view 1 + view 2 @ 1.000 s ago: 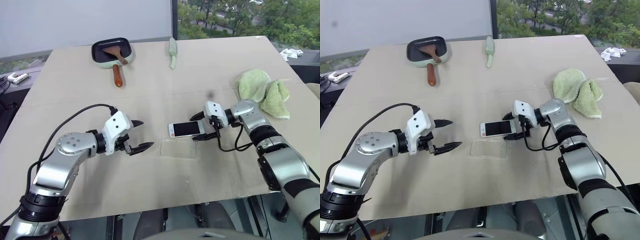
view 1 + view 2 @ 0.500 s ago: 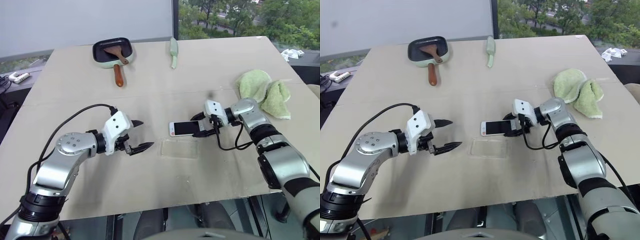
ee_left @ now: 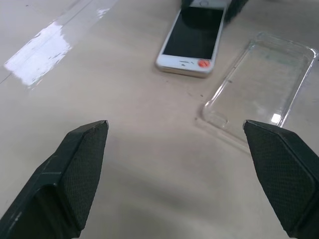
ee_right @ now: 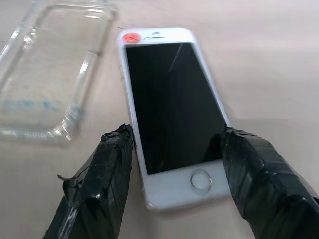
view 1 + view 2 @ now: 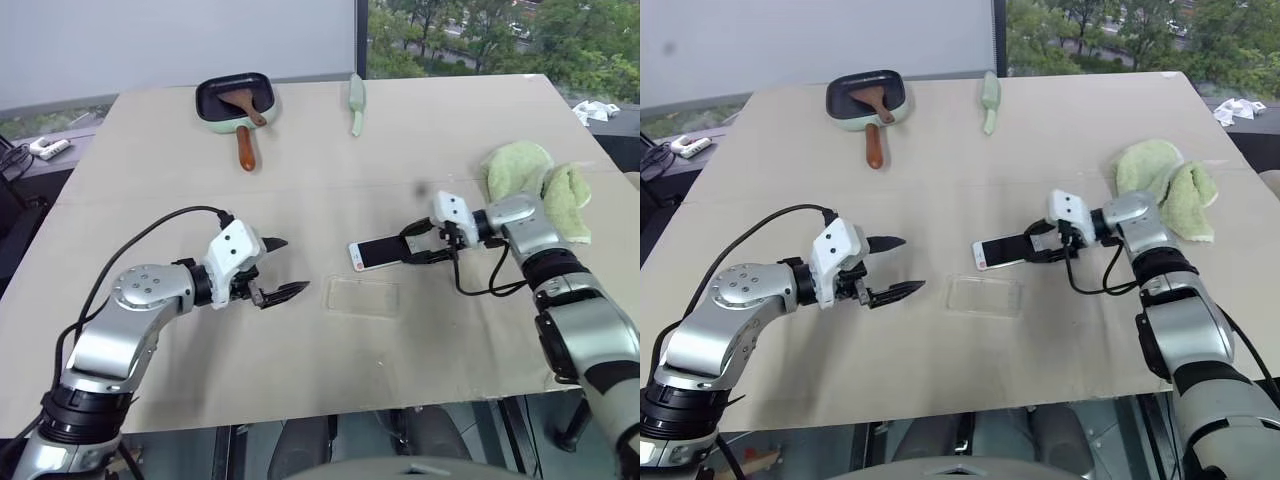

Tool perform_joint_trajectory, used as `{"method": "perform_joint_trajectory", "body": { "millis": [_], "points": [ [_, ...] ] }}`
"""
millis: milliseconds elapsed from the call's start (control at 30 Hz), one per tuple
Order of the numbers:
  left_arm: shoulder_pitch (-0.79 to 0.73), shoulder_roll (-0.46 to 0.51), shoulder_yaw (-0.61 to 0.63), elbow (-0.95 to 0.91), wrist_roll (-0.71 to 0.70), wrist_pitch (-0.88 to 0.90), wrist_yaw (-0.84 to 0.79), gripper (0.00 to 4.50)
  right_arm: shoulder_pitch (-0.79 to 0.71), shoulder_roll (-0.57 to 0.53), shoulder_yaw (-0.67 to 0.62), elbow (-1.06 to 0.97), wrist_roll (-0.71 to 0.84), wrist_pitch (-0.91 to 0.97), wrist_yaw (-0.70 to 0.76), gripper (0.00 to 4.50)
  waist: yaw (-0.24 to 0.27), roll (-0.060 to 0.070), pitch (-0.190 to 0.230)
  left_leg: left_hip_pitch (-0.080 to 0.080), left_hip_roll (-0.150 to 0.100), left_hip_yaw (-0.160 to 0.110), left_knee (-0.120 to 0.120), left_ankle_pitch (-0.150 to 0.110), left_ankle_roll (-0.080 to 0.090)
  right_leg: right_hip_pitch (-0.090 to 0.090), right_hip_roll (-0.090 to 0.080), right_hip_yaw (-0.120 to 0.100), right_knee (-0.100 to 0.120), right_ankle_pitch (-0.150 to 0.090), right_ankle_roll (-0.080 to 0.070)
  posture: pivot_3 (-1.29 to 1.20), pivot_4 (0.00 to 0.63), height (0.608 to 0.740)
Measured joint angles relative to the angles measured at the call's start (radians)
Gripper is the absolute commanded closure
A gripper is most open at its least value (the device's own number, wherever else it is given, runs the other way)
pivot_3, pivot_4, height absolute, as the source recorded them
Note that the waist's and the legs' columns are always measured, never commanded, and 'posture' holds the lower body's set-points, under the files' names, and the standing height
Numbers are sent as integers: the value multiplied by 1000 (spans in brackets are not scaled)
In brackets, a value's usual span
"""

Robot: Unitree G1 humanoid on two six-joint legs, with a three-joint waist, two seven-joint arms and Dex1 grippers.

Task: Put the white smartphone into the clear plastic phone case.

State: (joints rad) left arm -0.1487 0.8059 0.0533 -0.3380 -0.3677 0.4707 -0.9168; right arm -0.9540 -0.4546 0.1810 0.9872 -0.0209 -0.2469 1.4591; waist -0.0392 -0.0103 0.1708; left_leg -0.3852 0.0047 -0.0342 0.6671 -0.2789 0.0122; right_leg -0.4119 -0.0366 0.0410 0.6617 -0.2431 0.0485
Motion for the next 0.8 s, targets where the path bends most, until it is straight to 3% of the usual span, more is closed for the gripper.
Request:
{"method": "perform_joint_trajectory", "body": {
  "millis": [100,200,233,400,800],
  "points": [
    [-1,-6,-1,0,-1,-1,0,0,33,-11,0,-47,5,37,3,1566,0,0,0,0,0,0,0,0,0,0,0,0,0,0,0,0,150,740],
    [-7,-8,-4,1,-1,-1,-2,0,46,-11,1,-76,10,74,3,160,-3,0,0,0,0,1,0,0,0,0,0,1,0,0,0,0,150,740],
    [-7,-8,-4,1,-1,-1,-3,0,46,-10,1,-79,10,82,0,57,-3,0,0,0,0,1,0,0,0,0,1,1,1,0,0,0,150,740],
    [-6,-6,-3,5,-1,-4,-6,0,15,-1,18,-66,-11,90,-11,57,-4,0,0,0,0,1,0,0,0,0,1,1,0,0,0,0,150,740],
    [-8,-4,-2,10,2,-16,-13,0,-172,45,207,33,-211,61,-21,57,0,0,0,0,0,0,0,0,0,-1,1,0,0,0,0,0,150,740]
  ]
}}
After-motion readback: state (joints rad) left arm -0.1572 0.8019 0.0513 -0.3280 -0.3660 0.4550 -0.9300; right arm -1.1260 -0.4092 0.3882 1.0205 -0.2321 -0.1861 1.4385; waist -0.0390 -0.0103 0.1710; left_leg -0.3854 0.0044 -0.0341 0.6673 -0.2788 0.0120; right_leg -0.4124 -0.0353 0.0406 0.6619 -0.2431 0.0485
